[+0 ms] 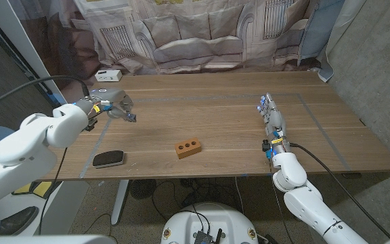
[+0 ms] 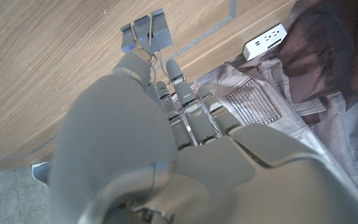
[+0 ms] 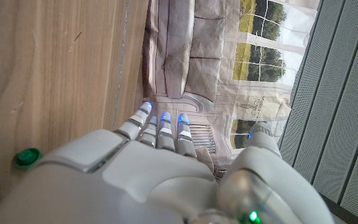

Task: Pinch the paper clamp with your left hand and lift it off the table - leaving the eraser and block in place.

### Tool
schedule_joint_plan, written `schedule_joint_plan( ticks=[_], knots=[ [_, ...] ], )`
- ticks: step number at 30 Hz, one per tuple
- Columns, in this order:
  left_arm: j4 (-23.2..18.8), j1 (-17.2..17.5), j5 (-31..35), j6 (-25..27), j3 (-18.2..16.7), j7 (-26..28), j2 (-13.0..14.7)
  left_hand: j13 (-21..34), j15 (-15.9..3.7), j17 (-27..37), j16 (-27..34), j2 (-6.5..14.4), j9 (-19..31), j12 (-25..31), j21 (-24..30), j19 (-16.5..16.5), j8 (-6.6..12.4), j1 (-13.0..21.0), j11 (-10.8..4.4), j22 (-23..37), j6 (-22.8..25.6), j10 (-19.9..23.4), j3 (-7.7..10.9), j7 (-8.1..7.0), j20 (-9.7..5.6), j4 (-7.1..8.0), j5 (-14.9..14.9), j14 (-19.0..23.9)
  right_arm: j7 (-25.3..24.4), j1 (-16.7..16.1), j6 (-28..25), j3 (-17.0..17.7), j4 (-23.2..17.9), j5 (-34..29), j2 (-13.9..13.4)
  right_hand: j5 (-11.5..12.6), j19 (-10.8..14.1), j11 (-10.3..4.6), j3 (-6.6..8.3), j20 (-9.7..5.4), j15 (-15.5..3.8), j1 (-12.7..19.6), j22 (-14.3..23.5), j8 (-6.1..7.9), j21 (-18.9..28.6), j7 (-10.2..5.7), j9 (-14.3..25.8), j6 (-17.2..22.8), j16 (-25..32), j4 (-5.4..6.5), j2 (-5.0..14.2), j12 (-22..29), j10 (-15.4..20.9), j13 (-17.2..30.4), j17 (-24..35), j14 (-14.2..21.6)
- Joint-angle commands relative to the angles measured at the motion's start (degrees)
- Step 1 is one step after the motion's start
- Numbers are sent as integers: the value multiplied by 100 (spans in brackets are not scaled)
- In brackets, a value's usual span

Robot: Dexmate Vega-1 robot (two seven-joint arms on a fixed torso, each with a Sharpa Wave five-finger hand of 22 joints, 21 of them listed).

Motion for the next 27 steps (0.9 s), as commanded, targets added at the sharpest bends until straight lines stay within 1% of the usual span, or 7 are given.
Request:
schedule_joint_plan(
  ticks=[1, 5, 9, 16, 20, 24, 27],
  knots=[
    [165, -208, -41, -166, 166, 96, 140, 1128, -375, 3, -45, -56, -4, 632, -7, -13, 50, 49, -14, 14, 90, 2467, 67, -24, -48, 1, 23, 69, -66, 42, -141, -19, -54, -20, -13, -10, 2, -8, -23, 53, 46, 9, 19, 17, 3, -6, 10, 42, 5, -5, -6, 3, 30, 24, 26, 16],
    [185, -242, -43, -195, 206, 105, 201, 1125, -385, 13, -47, -65, -17, 617, -8, 1, 47, 65, 15, 14, 101, 2484, 81, -9, -103, 1, 26, 128, -73, 68, -174, -29, -50, -16, -11, -10, -2, -14, -23, 55, 47, 8, 19, 19, 2, -3, 10, 49, 4, -5, -4, 0, 23, 24, 26, 13],
    [154, -242, 57, -143, 243, 30, 311, 1104, -423, 17, -60, -103, -36, 612, -14, 8, 69, 99, 35, 14, 185, 2571, 93, -45, -138, -11, 26, 183, -80, 82, -188, -28, -43, -14, -14, -10, 0, -10, -23, 56, 45, 8, 19, 20, 3, -4, 10, 52, 4, -4, -2, 0, 22, 25, 27, 10],
    [155, -261, -24, -94, 251, -6, 291, 995, -401, -8, -152, -182, -78, 535, -20, 24, 73, 107, 38, 13, 273, 2655, 119, -89, -148, -10, 33, 181, -48, 116, -182, -38, 16, 24, -8, -9, -4, -10, -20, 57, 44, 13, 19, 20, 2, -1, 10, 56, 2, -6, 1, 0, 22, 25, 26, 6],
    [136, -220, -54, -100, 214, 87, 231, 933, -386, -2, -172, -187, -98, 492, -5, 82, 49, 93, 80, 13, 261, 2707, 133, -51, -162, 12, 38, 227, -49, 123, -167, -37, 30, 22, -8, -9, -8, -11, -19, 55, 47, 16, 19, 24, 2, 4, 10, 69, 0, -8, 2, 0, 23, 25, 26, 1],
    [122, -214, -65, -64, 220, 86, 224, 873, -435, 49, -82, -168, -118, 442, -7, 104, 29, 91, 65, 13, 267, 2744, 125, -42, -189, 35, 35, 451, -51, 121, -160, -33, 33, 21, -13, -8, -11, -13, -16, 53, 48, 22, 19, 25, 1, 3, 10, 75, -2, -11, 5, 0, 22, 26, 25, -1],
    [119, -225, -63, -20, 250, 99, 220, 910, -526, 92, 20, -187, -135, 402, -9, 129, 6, 141, 75, 13, 262, 2663, 110, -72, -206, 18, 26, 689, -59, 110, -161, -29, 24, 19, -18, -8, -13, -11, -14, 48, 46, 26, 19, 26, 1, 2, 10, 81, -3, -12, 7, -2, 19, 26, 24, -4]
  ],
)
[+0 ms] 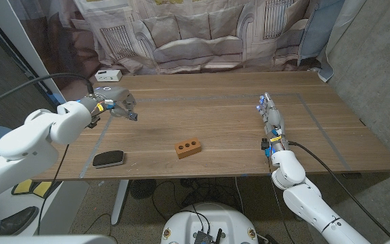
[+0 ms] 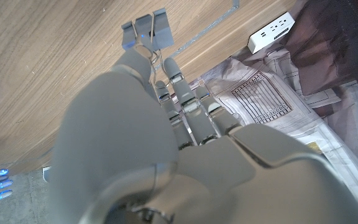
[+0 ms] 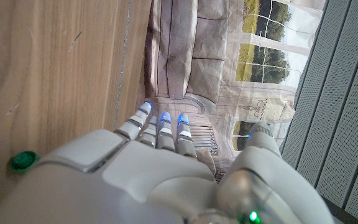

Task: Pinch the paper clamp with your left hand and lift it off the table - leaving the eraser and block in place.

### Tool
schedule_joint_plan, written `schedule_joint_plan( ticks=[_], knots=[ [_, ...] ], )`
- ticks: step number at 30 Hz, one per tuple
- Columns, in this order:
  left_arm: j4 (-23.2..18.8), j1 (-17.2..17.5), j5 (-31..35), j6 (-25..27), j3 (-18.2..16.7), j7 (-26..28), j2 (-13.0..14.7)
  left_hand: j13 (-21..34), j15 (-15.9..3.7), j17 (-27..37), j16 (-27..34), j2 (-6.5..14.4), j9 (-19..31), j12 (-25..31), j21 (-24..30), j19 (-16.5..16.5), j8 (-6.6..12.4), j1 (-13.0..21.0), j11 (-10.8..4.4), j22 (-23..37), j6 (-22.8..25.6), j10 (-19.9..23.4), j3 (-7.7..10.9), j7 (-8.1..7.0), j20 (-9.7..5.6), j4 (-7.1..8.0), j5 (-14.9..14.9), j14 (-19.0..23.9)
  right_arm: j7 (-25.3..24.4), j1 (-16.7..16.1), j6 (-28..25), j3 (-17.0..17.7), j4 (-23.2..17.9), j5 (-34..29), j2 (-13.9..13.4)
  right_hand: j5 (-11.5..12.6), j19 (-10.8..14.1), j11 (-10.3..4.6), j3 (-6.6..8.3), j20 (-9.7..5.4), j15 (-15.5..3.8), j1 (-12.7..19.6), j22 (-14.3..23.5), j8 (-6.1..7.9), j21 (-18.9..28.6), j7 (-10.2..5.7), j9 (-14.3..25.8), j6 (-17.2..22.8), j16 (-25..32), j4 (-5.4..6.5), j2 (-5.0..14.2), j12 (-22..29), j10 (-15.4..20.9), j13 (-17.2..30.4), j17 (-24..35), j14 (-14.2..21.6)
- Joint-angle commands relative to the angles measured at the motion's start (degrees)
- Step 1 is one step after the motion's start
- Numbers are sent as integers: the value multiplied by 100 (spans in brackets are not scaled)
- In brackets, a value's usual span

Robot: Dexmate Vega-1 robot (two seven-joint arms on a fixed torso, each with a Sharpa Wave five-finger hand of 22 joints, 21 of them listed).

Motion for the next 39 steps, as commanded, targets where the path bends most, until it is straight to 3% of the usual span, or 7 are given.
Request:
schedule_joint_plan(
  ticks=[1, 19, 20, 26, 33, 39],
  knots=[
    [-25, -1, -45, 94, 41, 66, -31, 906, -403, 58, 124, -34, -3, 395, -7, 83, -46, 61, 69, 13, 2, 2608, 3, -10, -33, 17, 28, 281, -4, 2, 3, 4, 19, 13, -11, -8, 17, -12, -14, 19, 45, 27, 19, 26, 1, -13, 10, 50, -3, -13, 7, -2, 19, 26, 24, -3],
    [11, 46, -98, 86, 29, 166, -3, 1032, -455, 78, 134, -28, -10, 378, -2, 158, -68, 111, 26, 18, 21, 2559, 0, -7, -132, 31, 10, 403, -69, -35, -24, 5, -33, -18, -8, -9, 15, 4, -13, 9, 46, 33, 19, 24, 3, -12, 10, 57, -4, -17, 5, -1, 21, 27, 23, -7],
    [9, 49, -102, 91, 25, 165, -5, 1067, -464, 141, 188, -1, -13, 377, -6, 158, -81, 137, 22, 23, 10, 2554, -20, -6, 7, 38, 3, 430, -64, -35, -26, 3, -35, -13, -8, -9, 15, -1, -13, 8, 49, 34, 19, 23, 3, -12, 10, 57, -3, -17, 5, -2, 20, 27, 23, -3],
    [-17, 81, -84, 89, -8, 118, 36, 1205, -502, 332, 366, 58, -22, 366, 19, 243, -116, 230, 101, 42, -3, 2488, -96, -21, 222, 44, -9, 486, -71, -30, -21, -10, -31, -31, 3, -9, 13, -13, -13, 12, 50, 34, 19, 22, 3, -10, 10, 59, -3, -17, 6, -1, 21, 27, 24, -4],
    [-29, 104, -105, 81, -57, 28, 49, 1329, -499, 460, 461, 111, -18, 369, 5, 215, -143, 273, 47, 51, -39, 2419, -151, -40, 253, 59, -8, 440, -85, -42, -8, -14, -47, -54, 7, -9, 13, -7, -14, 14, 51, 34, 19, 22, 4, -13, 10, 63, -1, -16, 7, -1, 23, 27, 24, -1],
    [-32, 118, -147, 44, -101, -62, 47, 1465, -345, 318, 225, 122, -1, 367, -67, -20, -167, 109, -43, 53, -96, 2406, -165, -63, 425, 140, 17, 89, -90, -51, -16, -17, -65, -67, 3, -10, 11, -7, -14, 14, 43, 32, 19, 21, 4, -13, 10, 64, -2, -15, 8, -4, 17, 27, 25, -5]
  ],
)
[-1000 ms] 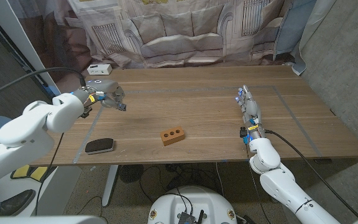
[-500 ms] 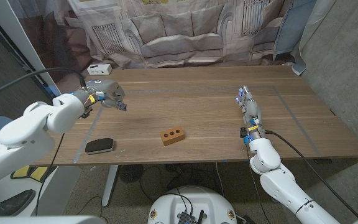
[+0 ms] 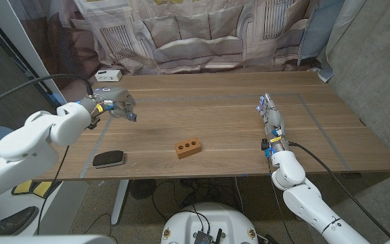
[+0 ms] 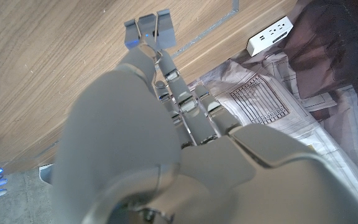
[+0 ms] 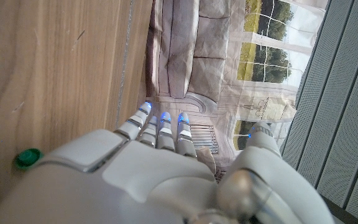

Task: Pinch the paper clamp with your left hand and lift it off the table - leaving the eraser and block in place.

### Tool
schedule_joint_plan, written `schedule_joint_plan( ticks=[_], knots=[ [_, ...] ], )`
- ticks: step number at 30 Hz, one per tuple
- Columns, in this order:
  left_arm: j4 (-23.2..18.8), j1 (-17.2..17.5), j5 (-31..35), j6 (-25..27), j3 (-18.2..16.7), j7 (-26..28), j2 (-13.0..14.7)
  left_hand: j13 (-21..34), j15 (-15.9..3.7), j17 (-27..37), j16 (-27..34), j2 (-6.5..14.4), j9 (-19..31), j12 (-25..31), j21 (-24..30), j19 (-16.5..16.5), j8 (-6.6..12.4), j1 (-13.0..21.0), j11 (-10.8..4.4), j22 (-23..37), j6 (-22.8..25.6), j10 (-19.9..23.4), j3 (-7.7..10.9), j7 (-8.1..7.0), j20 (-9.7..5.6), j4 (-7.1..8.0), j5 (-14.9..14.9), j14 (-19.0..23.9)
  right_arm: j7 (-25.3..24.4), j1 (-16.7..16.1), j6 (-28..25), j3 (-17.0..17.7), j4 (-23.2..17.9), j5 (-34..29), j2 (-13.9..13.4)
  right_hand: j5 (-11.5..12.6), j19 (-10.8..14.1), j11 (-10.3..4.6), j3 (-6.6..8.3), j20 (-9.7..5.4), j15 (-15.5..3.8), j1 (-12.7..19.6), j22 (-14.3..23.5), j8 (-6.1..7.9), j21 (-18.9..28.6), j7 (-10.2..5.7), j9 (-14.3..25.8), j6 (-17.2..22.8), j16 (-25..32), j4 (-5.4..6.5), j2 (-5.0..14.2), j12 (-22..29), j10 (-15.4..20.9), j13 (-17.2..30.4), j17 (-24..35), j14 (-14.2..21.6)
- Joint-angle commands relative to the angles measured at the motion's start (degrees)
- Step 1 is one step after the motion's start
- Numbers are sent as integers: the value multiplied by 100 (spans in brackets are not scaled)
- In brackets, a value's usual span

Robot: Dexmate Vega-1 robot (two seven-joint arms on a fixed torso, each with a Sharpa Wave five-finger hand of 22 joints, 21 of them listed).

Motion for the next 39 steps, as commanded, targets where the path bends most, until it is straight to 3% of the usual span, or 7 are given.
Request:
schedule_joint_plan(
  ticks=[1, 14, 22, 25, 39],
  knots=[
    [-22, 41, -57, -40, -96, -150, 14, 1488, -185, -163, -188, 73, 29, 361, -36, -98, -15, -157, -47, 10, -68, 2396, 30, -21, 109, 59, 41, -140, -33, -17, -5, -9, -34, -45, 4, -10, 10, -13, -15, 13, 45, 32, 19, 20, 4, -21, 10, 56, -2, -15, 7, -4, 15, 27, 25, -5],
    [45, -11, -76, -58, -47, -70, -37, 1622, -137, -330, -338, 93, 50, 345, -23, -119, -27, -300, -50, 3, -149, 2349, 89, -10, 113, 87, 71, -133, -34, -19, -28, -6, -44, -35, -2, -10, 8, -9, -14, 13, 49, 35, 19, 17, 5, -25, 10, 54, -1, -16, 8, -1, 23, 28, 25, -4],
    [143, -91, -166, -28, 70, 9, -40, 1699, -136, -399, -444, 83, 66, 297, -23, -143, -59, -341, -146, -3, -271, 2271, 139, -32, 42, 67, 70, -156, -57, -49, -47, -1, -72, -48, -14, -10, 8, -14, -15, 13, 41, 34, 19, 14, 6, -26, 10, 51, -2, -16, 8, -1, 23, 28, 26, -7],
    [168, -103, -200, 8, 100, 41, -34, 1730, -124, -435, -524, 54, 75, 269, -17, -135, -75, -365, -147, -8, -329, 2258, 165, -45, -133, 50, 68, -196, -68, -62, -51, 3, -86, -54, -17, -10, 7, -12, -15, 14, 44, 35, 19, 14, 6, -26, 10, 52, 0, -16, 8, -3, 19, 28, 26, -2],
    [243, -12, -474, 25, 73, 299, -91, 1593, -35, -452, -683, -17, 89, -19, -22, -152, -210, -578, -87, -15, -641, 2029, 123, -9, -92, 92, 40, -351, -77, -111, -58, 17, -144, -76, -48, -10, 6, -8, -15, 13, 43, 38, 19, 14, 7, -26, 10, 55, 0, -18, 7, -3, 19, 28, 25, -3]
  ],
)
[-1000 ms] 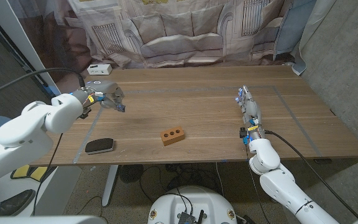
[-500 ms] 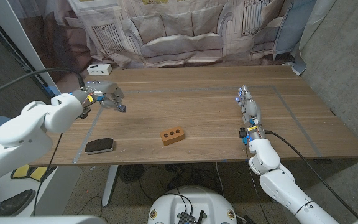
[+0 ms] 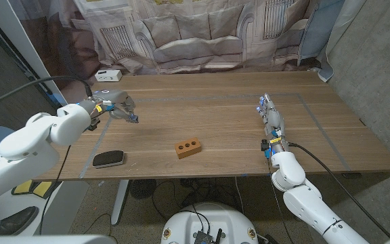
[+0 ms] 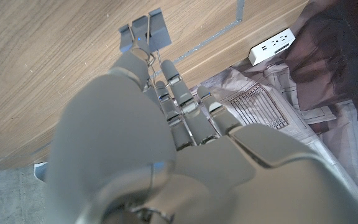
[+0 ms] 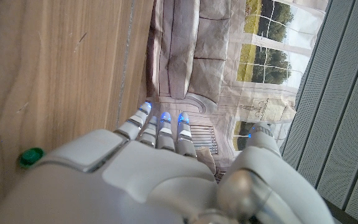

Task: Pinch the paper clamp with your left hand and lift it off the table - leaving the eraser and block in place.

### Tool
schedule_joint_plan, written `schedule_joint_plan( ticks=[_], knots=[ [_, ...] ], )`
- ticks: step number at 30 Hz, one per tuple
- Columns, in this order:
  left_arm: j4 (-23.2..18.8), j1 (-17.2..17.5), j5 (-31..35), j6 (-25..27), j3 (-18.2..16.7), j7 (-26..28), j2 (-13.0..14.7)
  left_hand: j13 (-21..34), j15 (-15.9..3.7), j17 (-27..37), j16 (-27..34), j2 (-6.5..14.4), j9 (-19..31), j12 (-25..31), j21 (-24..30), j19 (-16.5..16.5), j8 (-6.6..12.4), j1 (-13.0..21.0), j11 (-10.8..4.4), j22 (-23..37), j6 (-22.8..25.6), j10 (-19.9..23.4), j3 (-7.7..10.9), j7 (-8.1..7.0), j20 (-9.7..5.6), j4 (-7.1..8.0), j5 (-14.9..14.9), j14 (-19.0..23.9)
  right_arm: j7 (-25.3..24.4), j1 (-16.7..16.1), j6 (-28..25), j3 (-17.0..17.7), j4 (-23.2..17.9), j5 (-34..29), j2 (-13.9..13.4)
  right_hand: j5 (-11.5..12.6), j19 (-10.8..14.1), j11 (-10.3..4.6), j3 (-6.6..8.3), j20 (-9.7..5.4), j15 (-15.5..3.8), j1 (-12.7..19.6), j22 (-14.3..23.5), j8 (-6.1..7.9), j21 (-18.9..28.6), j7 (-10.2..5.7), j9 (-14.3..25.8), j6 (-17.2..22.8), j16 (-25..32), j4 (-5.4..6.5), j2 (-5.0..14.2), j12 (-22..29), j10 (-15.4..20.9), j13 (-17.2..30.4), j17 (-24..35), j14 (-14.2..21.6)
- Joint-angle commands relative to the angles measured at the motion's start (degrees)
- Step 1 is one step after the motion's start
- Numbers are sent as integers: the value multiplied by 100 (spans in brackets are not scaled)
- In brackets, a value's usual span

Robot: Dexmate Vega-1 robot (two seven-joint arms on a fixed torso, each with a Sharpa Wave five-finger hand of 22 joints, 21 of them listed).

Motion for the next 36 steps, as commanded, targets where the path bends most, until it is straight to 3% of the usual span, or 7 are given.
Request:
schedule_joint_plan(
  ticks=[1, 8, 15, 36],
  knots=[
    [63, 77, -219, 25, -29, 211, -61, 1586, -176, 19, -27, -2, 19, -28, 12, 8, -29, -70, -82, 0, -82, 2028, -18, 8, 0, 37, -7, -52, -11, -41, -7, 14, -46, -20, -24, -10, 7, -7, -15, 14, 45, 38, 19, 14, 7, 6, 11, 25, 0, -18, 7, -2, 21, 28, 25, -2],
    [119, 56, -330, 85, 60, 175, 29, 1510, -126, 4, -98, -11, 21, -166, 0, -32, -109, -178, -39, 0, -235, 1916, -35, 36, 57, 58, -13, -171, -10, -69, -16, 15, -67, -15, -33, -11, 5, -13, -16, 15, 43, 37, 19, 14, 7, 6, 11, 28, -3, -17, 6, -1, 23, 28, 26, -10],
    [183, -141, -362, 342, 339, -73, 331, 1431, -137, -2, -158, -22, 21, -336, -26, -143, -209, -262, -25, 2, -403, 1734, -47, 45, 88, 56, -17, -360, 24, -69, -21, 0, -65, 1, -40, -11, 5, -8, -17, 17, 51, 38, 19, 12, 7, 5, 11, 26, -3, -18, 5, -2, 23, 28, 25, -9],
    [444, -525, -546, 572, 1047, 385, 894, 1308, -91, -9, -166, -70, 12, -523, -17, -214, -342, -405, -2, 3, -556, 1609, -82, 42, 134, 49, -30, -539, 1, 40, -71, -80, 32, -6, 42, -10, 4, -12, -15, 15, 43, 43, 19, 11, 8, 10, 11, 29, -2, -19, 9, -1, 27, 29, 26, -10]
  ],
)
